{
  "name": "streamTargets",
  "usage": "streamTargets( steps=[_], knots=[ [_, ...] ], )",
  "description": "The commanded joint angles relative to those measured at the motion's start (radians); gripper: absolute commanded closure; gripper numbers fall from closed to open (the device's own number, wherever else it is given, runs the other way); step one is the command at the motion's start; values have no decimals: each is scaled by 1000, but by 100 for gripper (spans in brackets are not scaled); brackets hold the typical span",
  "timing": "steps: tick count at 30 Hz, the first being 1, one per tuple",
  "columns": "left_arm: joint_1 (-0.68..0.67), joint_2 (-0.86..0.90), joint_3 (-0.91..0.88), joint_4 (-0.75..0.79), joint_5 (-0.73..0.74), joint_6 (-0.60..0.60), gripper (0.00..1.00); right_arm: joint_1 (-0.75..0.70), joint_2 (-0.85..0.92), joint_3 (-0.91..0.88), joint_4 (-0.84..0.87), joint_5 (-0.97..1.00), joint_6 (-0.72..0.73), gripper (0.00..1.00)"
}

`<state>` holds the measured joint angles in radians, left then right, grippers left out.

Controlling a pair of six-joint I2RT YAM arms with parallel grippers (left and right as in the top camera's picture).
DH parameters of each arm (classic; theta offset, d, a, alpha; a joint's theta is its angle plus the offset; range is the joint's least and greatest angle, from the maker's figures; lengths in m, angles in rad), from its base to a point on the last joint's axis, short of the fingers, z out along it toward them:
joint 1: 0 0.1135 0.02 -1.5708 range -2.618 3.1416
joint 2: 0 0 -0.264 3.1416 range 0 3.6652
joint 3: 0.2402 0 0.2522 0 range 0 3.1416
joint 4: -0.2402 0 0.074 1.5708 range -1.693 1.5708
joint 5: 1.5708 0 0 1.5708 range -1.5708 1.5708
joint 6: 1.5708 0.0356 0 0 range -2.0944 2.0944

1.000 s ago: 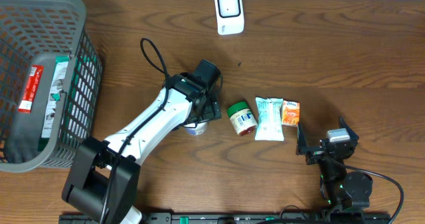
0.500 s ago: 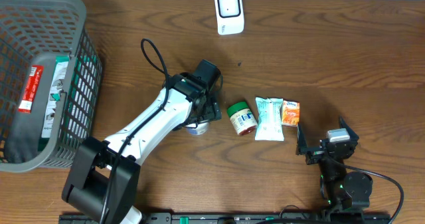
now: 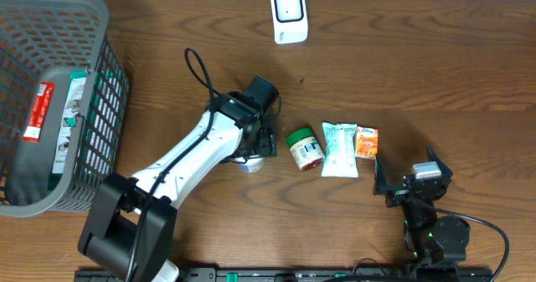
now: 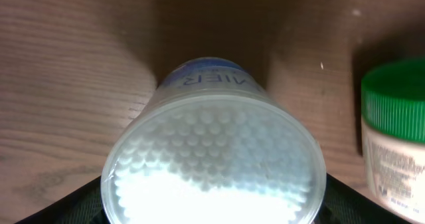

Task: Scan the item barcode
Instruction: 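Lower the tub onto the table left of the jar, then open the left gripper and release the cotton-swab tub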

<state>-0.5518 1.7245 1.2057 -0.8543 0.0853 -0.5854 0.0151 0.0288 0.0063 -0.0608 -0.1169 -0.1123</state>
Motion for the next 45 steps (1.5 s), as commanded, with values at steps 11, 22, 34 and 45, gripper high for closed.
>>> streamTargets(
  steps=[11,22,34,45],
  knots=[
    [-3,-58,173,-350,271,234,19,5,-1,-1,-3,-4,14,1],
    [-4,64,173,-428,372,311,19,5,-1,-1,-3,-4,14,1],
    [-4,269,173,-271,369,364,18,5,-1,-1,-3,-4,14,1],
    [-3,269,173,-189,216,363,6,5,-1,-1,-3,-4,14,1]
  ],
)
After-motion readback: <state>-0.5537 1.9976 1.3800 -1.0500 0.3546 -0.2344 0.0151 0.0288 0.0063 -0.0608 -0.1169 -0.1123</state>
